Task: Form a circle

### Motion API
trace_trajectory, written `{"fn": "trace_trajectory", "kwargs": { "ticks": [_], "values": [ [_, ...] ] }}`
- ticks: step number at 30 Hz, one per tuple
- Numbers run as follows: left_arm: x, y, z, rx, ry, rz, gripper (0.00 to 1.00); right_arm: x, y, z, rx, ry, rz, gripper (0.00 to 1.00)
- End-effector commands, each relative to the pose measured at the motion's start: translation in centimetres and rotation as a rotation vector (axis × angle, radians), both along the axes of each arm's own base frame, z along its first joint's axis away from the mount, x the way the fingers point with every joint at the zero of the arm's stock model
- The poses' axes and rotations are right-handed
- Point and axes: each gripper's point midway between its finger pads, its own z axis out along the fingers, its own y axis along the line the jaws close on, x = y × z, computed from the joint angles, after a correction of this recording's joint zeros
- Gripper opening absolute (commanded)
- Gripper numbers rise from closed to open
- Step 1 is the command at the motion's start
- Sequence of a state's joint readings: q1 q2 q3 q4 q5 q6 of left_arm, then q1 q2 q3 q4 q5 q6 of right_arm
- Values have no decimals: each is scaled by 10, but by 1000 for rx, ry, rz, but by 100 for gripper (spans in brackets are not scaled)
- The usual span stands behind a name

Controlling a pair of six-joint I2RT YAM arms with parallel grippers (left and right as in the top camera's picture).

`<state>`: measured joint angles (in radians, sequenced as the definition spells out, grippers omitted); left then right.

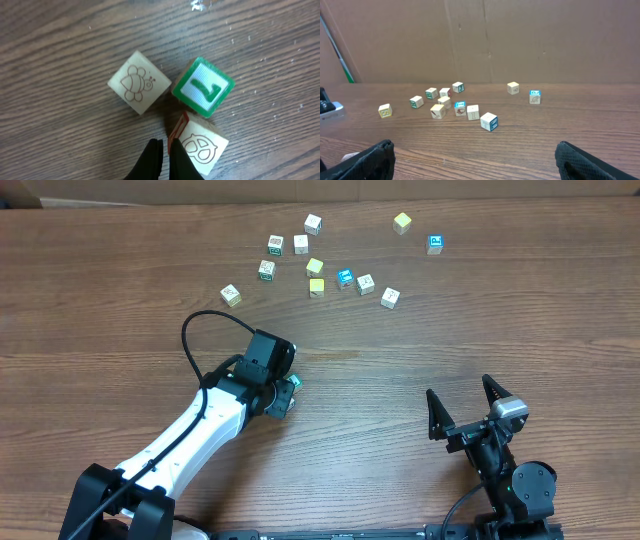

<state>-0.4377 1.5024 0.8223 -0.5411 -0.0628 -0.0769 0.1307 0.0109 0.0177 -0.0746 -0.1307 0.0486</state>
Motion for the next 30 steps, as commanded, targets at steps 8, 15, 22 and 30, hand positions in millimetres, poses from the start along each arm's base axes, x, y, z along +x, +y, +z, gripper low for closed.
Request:
{"fn": "trace_trajectory", "kwargs": {
  "ticks": [8, 15, 22, 30],
  "values": [
    [-1, 0, -6, 0, 2, -20, 4, 0, -1, -2, -4, -4, -7, 100],
    [0, -1, -16, 15, 11, -48, 4, 1, -1, -2, -5, -3, -7, 100],
    [-2, 0, -26, 32, 38, -63, 4, 1, -1, -2, -5, -3, -7, 100],
    [0, 0, -25, 32, 33, -66, 4, 0, -1, -2, -4, -4, -7, 100]
  ]
}}
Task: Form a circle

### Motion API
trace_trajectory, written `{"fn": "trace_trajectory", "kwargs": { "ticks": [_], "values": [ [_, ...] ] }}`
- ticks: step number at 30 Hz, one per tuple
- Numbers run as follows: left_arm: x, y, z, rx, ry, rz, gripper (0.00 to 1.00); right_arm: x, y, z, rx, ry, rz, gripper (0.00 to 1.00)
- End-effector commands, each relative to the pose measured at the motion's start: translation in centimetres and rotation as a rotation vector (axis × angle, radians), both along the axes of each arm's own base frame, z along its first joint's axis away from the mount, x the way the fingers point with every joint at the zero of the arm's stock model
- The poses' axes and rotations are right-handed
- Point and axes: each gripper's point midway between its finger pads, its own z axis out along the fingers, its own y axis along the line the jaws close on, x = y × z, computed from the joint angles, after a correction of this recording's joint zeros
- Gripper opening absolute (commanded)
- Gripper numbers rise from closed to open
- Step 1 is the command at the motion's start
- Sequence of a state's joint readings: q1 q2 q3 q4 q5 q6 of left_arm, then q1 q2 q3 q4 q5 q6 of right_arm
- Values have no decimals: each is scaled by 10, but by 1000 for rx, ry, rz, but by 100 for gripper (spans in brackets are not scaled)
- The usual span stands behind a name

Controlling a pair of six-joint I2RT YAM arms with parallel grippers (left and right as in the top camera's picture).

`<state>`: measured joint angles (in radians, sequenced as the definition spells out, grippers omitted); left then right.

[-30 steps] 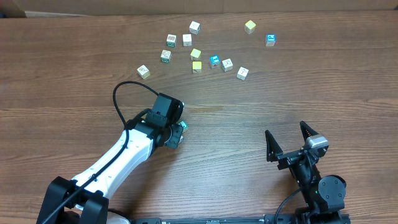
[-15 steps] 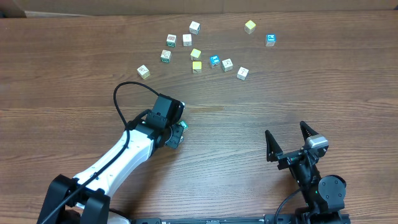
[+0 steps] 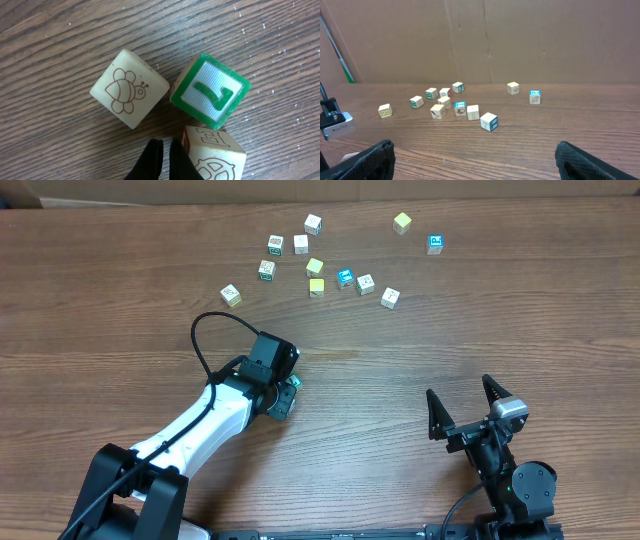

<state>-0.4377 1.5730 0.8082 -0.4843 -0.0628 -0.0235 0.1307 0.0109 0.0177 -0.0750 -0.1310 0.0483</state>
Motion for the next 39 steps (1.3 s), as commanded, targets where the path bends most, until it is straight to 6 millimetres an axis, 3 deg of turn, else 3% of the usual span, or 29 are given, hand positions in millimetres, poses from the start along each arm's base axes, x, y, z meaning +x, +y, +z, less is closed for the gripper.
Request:
{"fn": "trace_trajectory", "kwargs": {
  "ticks": [1, 13, 27, 39],
  "values": [
    [-2, 0, -4, 2, 11, -15, 4, 0, -2, -2, -4, -4, -7, 100],
    [7, 6, 24, -12, -65, 79, 4, 0, -2, -2, -4, -4, -7, 100],
    [9, 4, 15, -11, -55, 72, 4, 0, -2, -2, -4, -4, -7, 100],
    [3, -7, 14, -43, -29, -35, 4, 0, -2, -2, -4, -4, -7, 100]
  ]
}}
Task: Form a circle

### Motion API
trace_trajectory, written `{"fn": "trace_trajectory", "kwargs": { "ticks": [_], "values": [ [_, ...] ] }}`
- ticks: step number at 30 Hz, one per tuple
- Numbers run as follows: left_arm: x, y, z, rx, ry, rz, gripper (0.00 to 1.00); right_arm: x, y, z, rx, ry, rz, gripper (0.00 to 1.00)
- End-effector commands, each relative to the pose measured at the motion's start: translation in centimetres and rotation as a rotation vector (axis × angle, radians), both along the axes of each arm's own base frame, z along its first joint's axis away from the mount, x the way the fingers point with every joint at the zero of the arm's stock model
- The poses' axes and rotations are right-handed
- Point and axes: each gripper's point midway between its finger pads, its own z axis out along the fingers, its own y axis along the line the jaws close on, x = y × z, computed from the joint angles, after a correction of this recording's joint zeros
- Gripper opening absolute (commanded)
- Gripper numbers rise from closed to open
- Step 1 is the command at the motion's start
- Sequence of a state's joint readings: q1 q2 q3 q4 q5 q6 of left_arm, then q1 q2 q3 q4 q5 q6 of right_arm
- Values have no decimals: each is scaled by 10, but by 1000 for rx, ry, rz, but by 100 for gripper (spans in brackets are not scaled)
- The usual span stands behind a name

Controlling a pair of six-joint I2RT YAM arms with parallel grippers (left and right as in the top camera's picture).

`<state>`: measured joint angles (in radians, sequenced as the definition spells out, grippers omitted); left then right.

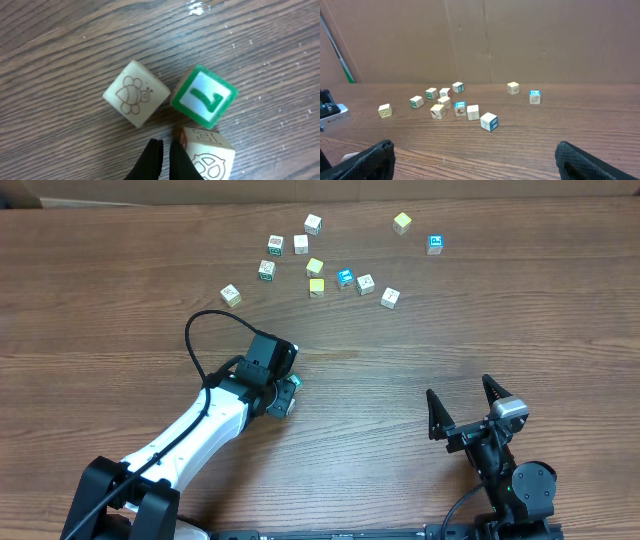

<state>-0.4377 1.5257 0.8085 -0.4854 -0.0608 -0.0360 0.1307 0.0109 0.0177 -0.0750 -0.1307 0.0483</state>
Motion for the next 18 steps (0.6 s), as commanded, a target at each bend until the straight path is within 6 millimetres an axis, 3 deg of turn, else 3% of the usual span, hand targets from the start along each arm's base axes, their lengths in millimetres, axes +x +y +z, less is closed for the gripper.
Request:
{"fn": "trace_trajectory", "kwargs": {
  "ticks": [1, 18],
  "values": [
    [-1, -5, -1, -18, 11, -47, 4, 0, -1, -2, -4, -4, -7, 100],
    [-3, 3, -3, 12, 20, 4, 4, 0, -1, -2, -4, -4, -7, 100]
  ]
}}
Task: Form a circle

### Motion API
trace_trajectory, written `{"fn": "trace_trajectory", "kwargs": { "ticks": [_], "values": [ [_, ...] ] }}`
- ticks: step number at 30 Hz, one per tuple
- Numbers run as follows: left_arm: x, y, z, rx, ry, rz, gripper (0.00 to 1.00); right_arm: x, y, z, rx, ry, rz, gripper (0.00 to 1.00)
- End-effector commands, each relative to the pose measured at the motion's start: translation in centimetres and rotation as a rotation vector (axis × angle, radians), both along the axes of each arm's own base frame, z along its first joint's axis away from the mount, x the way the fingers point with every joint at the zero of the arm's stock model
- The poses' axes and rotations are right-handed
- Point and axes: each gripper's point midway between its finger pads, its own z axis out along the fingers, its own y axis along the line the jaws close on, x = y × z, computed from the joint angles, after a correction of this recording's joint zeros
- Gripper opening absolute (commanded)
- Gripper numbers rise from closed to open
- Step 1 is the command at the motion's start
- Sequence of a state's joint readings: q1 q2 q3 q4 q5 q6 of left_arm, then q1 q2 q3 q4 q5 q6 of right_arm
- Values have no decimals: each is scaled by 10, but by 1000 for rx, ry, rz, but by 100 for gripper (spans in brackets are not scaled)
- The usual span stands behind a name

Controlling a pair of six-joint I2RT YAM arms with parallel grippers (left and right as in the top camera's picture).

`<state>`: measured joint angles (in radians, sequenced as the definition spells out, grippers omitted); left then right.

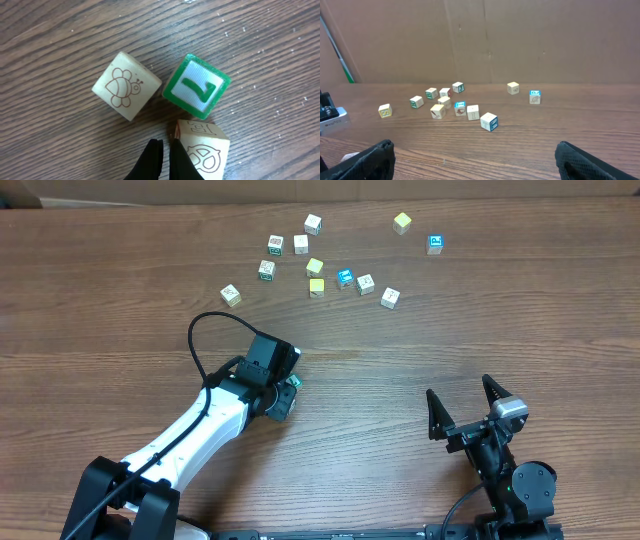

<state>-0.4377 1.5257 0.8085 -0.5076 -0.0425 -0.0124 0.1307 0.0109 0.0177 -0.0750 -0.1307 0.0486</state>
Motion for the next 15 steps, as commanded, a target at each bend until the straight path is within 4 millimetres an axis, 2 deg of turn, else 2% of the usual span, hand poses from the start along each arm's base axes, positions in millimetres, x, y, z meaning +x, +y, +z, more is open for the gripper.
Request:
{"fn": "trace_trajectory", "kwargs": {
  "ticks": [1, 15],
  "values": [
    [4, 4, -1, 9, -7, 32, 4, 0, -1, -2, -4, -4, -7, 100],
    [3, 4, -5, 5, -17, 33, 4, 0, -1, -2, -4, -4, -7, 100]
  ]
}}
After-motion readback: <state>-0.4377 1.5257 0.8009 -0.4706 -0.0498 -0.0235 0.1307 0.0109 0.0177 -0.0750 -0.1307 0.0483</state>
